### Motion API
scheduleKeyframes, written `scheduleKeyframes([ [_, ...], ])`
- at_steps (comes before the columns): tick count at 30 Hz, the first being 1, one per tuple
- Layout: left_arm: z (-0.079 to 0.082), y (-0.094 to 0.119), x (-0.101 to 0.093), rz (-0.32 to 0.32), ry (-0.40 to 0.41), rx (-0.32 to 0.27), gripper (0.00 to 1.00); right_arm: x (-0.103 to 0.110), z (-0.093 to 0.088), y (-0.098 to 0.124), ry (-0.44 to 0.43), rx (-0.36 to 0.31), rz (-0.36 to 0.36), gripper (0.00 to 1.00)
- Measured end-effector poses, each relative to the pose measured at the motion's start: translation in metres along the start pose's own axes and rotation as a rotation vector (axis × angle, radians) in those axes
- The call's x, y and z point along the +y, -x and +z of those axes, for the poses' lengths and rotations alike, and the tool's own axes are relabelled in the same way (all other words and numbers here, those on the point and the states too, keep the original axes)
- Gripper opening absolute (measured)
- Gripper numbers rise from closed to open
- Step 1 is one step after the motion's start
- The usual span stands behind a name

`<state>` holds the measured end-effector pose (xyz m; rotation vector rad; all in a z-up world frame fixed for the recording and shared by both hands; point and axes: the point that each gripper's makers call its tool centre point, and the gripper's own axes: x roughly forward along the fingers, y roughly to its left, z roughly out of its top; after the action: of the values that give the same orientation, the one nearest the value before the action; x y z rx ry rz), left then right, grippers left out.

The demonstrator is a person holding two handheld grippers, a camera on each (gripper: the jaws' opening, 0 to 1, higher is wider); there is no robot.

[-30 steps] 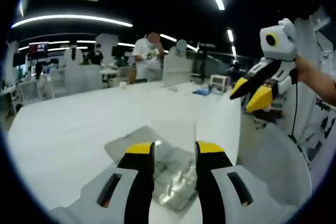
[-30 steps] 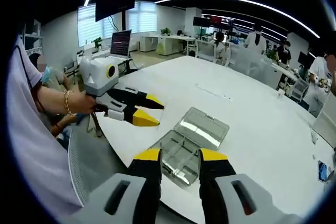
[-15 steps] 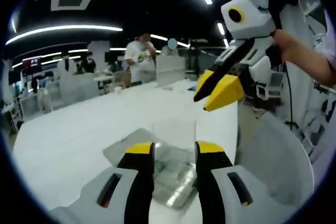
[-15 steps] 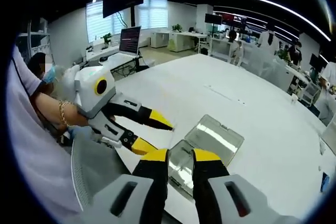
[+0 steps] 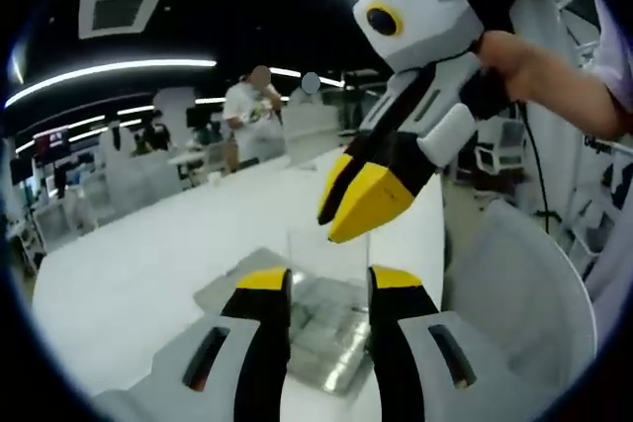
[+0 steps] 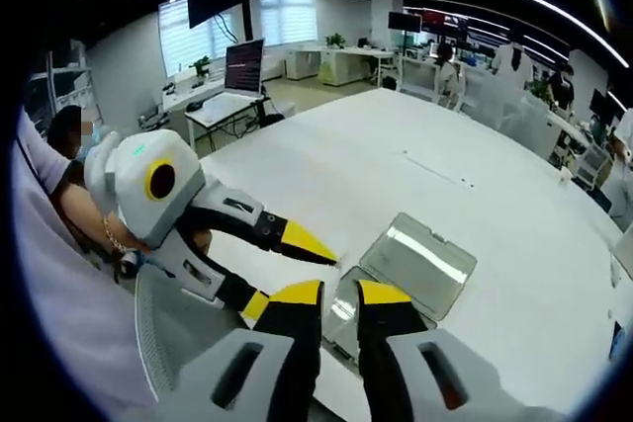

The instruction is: Insert the divider into the dual guide fixture by aligning both edges with the guide slots and pushing it downward to the bottom, including one-sided entry, uneven engagement, binding, and posture correction.

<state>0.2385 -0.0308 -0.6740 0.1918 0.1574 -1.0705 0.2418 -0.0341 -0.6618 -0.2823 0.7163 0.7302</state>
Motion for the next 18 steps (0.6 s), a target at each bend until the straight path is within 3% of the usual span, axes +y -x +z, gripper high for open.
scheduleKeyframes([
  [18,-0.001,0.011,-0.014,-0.053,-0.061,-0.013,0.28,0.018,-0.012,-0.008,-0.070,0.057,-0.008,0.02],
])
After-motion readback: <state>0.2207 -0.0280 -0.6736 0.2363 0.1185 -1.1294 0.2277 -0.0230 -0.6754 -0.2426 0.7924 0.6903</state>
